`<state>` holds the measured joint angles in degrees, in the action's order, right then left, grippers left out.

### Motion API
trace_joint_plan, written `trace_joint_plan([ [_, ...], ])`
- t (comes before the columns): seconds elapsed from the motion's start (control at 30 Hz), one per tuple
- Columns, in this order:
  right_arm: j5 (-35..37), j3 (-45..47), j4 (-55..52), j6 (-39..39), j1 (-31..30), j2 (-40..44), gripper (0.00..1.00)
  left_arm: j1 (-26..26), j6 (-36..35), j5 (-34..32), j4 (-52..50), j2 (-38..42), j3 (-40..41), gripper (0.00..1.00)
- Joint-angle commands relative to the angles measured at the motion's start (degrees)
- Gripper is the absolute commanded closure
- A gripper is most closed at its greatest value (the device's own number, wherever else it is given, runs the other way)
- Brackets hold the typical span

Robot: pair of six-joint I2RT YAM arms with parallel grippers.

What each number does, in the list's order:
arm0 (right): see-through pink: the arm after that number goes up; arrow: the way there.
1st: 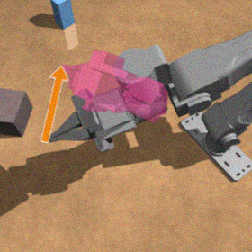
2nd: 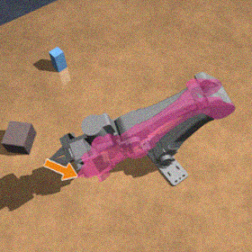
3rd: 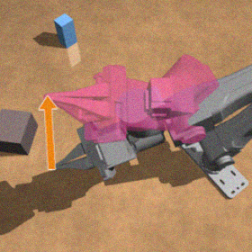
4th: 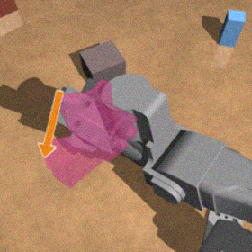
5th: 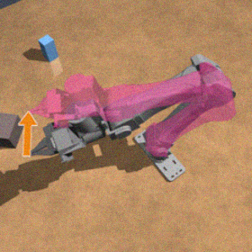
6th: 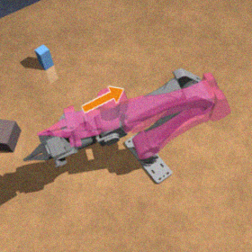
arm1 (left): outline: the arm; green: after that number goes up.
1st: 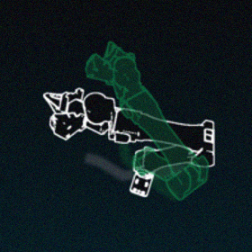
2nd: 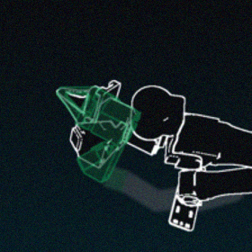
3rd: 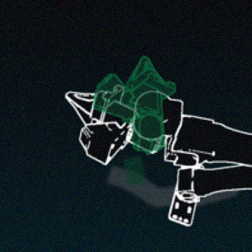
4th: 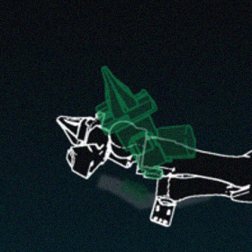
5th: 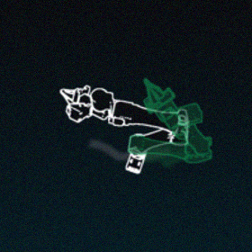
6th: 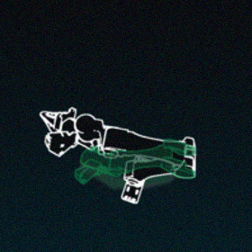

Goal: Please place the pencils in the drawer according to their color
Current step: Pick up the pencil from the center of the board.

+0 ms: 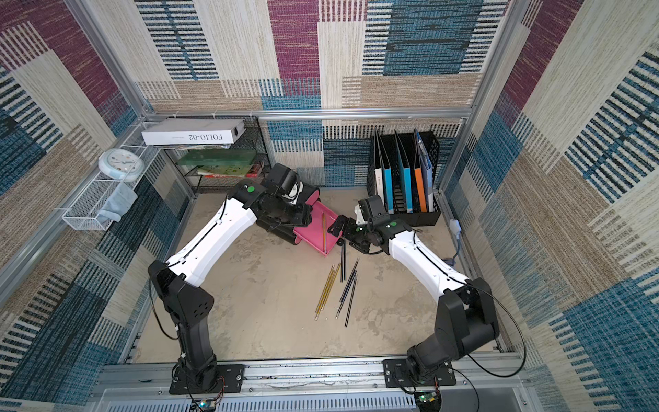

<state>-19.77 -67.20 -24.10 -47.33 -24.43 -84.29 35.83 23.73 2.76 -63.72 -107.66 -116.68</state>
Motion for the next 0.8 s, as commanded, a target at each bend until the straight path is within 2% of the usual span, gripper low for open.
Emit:
trace_joint_plan([
  [0.0,-1.3,4.6,3.0,-0.7,0.0,4.8,0.0,3.0,2.8,-2.8,3.5,4.1,8.0,0.34],
  [0.17,-0.2,12.8,3.7,-2.1,0.1,13.2,0.0,7.7,7.6,-3.5,11.4,11.2,25.3,0.34],
  [0.3,0.7,18.9,5.2,-3.2,0.1,19.8,0.01,10.8,9.1,-3.8,15.3,13.1,34.6,0.34],
  [0.47,0.6,22.5,4.8,-3.3,0.1,23.5,0.01,14.5,8.5,-3.8,17.8,10.4,38.5,0.35],
  [0.77,0.9,24.5,3.0,-2.6,0.1,25.1,0.0,17.2,6.2,-4.3,19.5,3.0,38.5,0.38],
])
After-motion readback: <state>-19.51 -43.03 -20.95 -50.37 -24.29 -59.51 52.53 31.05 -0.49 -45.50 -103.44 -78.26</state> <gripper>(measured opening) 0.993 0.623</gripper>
